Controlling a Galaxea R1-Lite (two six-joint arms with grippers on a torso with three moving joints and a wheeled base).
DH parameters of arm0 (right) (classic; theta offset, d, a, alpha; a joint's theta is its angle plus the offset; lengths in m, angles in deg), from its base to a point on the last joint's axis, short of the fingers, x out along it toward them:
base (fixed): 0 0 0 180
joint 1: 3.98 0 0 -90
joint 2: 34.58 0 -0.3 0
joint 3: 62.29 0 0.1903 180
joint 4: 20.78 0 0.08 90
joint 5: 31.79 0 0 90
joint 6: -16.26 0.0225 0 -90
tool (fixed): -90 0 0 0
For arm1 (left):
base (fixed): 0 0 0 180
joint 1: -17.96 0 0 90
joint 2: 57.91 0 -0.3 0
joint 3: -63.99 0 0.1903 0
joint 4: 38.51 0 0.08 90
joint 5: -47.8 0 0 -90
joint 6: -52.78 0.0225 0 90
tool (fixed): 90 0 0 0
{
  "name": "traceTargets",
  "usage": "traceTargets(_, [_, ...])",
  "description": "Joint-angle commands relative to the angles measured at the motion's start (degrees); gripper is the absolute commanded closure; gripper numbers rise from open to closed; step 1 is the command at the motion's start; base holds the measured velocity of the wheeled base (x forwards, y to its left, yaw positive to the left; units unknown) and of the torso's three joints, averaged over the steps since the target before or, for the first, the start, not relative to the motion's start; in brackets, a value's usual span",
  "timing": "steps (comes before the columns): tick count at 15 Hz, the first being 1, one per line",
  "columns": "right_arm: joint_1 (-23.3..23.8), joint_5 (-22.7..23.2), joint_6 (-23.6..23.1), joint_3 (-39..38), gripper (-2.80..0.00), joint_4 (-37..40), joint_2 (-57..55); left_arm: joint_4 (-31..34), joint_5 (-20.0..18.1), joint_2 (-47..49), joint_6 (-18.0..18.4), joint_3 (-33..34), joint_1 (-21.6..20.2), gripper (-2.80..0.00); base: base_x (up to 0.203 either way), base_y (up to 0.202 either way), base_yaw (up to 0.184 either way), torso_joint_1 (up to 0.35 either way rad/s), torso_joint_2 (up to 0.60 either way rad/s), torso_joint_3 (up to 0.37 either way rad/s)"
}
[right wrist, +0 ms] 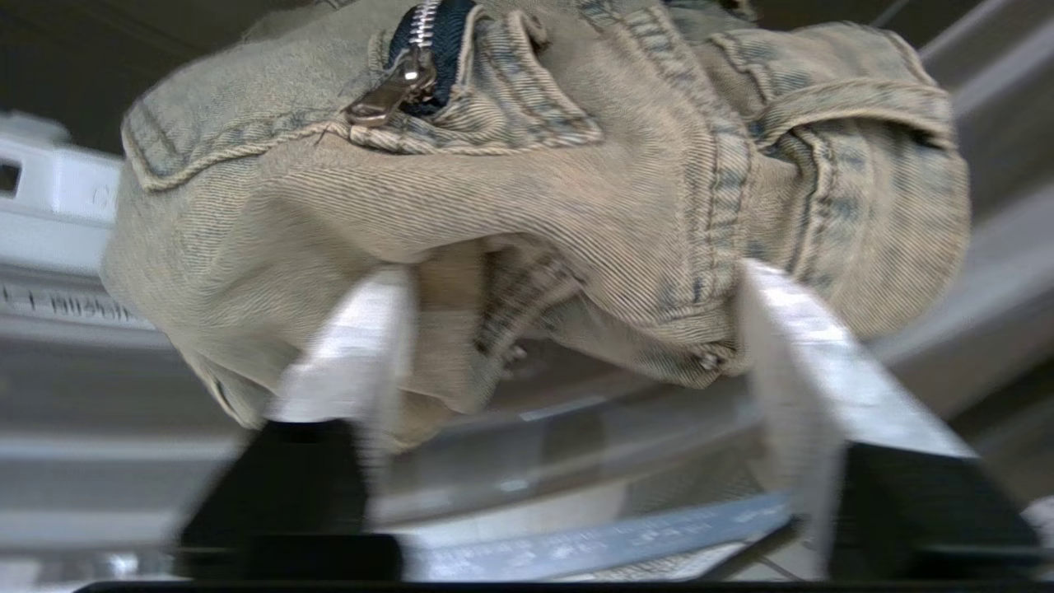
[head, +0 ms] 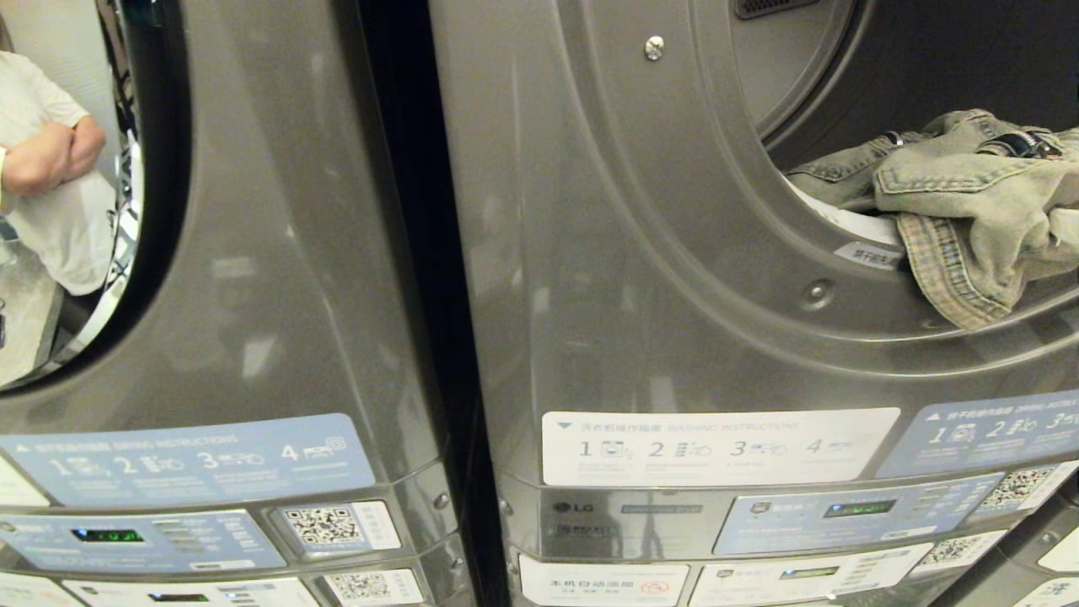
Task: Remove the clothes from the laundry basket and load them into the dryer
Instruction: Put the clothes in the dryer
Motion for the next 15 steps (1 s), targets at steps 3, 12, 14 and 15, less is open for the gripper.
traceTargets(3, [0.0,-0.1,0.2,-0.4,0.0,-0.1,-1.7,0.0,0.0,0.0,0.0,0.1,0.0,0.0,0.0,0.0,0.0,0.0,0.0,0.0])
traceTargets(12, [1.2,-0.8,0.4,22.8,0.0,-2.0,-15.0,0.0,0.0,0.0,0.0,0.1,0.0,0.0,0.0,0.0,0.0,0.0,0.0,0.0])
traceTargets(14, [1.7,-0.7,0.3,31.4,0.0,-2.2,-22.8,0.0,0.0,0.0,0.0,0.1,0.0,0.0,0.0,0.0,0.0,0.0,0.0,0.0])
traceTargets(15, [2.0,-0.6,0.4,34.4,0.0,-2.3,-26.7,0.0,0.0,0.0,0.0,0.1,0.0,0.0,0.0,0.0,0.0,0.0,0.0,0.0])
